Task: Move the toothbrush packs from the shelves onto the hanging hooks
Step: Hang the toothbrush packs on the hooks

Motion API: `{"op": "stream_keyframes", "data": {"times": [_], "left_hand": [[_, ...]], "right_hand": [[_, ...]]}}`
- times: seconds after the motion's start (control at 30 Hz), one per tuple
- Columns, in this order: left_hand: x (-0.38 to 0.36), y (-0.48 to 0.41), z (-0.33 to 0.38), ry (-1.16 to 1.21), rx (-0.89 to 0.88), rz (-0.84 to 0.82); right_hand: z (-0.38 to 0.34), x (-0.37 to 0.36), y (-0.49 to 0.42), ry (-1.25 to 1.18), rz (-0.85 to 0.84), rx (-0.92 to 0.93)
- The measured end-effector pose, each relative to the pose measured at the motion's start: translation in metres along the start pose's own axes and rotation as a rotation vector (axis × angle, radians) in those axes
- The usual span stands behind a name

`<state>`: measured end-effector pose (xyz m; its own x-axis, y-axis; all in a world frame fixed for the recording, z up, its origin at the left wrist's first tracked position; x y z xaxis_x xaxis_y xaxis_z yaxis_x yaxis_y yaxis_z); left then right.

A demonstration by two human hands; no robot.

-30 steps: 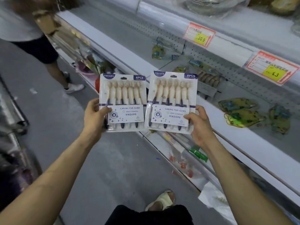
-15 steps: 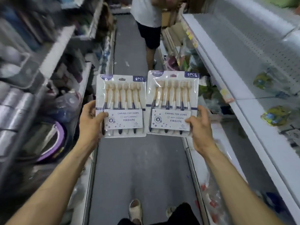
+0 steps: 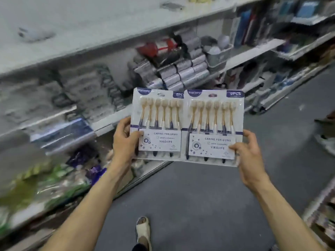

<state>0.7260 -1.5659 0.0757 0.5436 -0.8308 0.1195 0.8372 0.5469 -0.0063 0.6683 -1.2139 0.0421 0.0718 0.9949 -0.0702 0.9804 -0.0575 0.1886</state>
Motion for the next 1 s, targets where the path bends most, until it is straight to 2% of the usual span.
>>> {"op": "stream_keyframes", "data": {"times": [0.17,0.33,0.5,0.7,1.0], "left_hand": [[0.144,0.055,-0.006,0.046,-0.007,0.306],[0.287,0.117,-0.021,0.097,-0.009,0.528],[0.441,0.189,-0.037,0.138,0.032,0.727],[0.606,0.252,-0.043,0.175,0.001,0.887],[0.776,0.294,-0.044,0.159,-0.084,1.026]], "right_hand": [[0.002,-0.121,0.037,0.084,-0.246,0.029],[0.008,-0.244,0.108,0.132,-0.493,0.029],[0.019,-0.363,0.204,0.086,-0.647,0.029],[0.044,-0.491,0.327,0.062,-0.737,0.031],[0.051,-0.645,0.442,0.049,-0.949,0.013]]}}
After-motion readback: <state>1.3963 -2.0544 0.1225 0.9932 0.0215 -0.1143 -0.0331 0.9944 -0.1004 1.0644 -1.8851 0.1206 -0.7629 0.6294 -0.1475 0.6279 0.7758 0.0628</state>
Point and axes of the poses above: each hand's wrist, its own y-axis away from the middle knuckle, its own x-axis out of the back of the hand, z = x × y, the point moved 2 cm from there along -y, towards the middle knuckle, and after that the axes turned 1 degree about -x, right-handed, at the moved point
